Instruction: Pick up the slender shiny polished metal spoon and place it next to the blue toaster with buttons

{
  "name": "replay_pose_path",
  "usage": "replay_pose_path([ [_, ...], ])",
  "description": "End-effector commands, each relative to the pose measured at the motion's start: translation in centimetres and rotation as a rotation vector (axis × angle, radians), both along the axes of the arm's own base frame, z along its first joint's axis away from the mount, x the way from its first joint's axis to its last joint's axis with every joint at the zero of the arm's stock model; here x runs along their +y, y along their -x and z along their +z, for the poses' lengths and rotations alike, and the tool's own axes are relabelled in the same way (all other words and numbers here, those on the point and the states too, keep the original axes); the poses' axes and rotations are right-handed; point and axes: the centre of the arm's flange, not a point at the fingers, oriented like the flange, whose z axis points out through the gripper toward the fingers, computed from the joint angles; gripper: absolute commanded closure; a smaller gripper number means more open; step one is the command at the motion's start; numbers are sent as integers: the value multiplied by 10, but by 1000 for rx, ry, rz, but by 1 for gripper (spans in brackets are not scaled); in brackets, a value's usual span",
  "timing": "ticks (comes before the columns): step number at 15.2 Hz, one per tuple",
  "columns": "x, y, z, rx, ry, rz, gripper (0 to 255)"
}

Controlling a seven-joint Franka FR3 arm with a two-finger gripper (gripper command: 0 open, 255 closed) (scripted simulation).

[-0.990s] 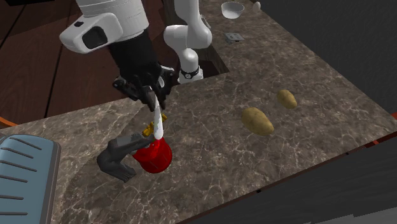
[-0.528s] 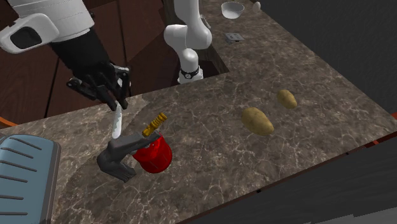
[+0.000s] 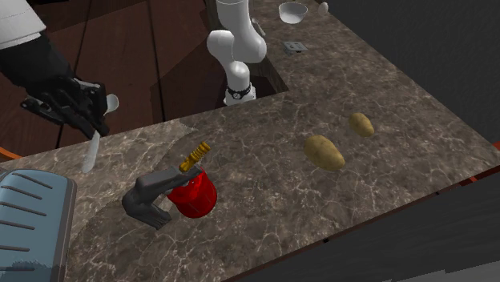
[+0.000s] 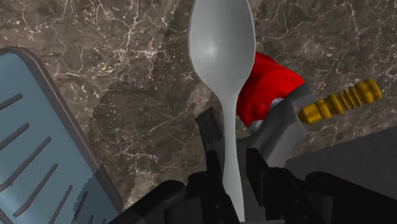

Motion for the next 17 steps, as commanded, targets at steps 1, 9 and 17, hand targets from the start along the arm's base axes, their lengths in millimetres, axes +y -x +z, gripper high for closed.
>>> replay_pose_path([
  [1, -24, -4, 0, 0, 0, 2, 255],
  [9, -84, -12, -21, 0, 0, 2, 255],
  [17, -84, -12, -63, 0, 0, 2, 255],
])
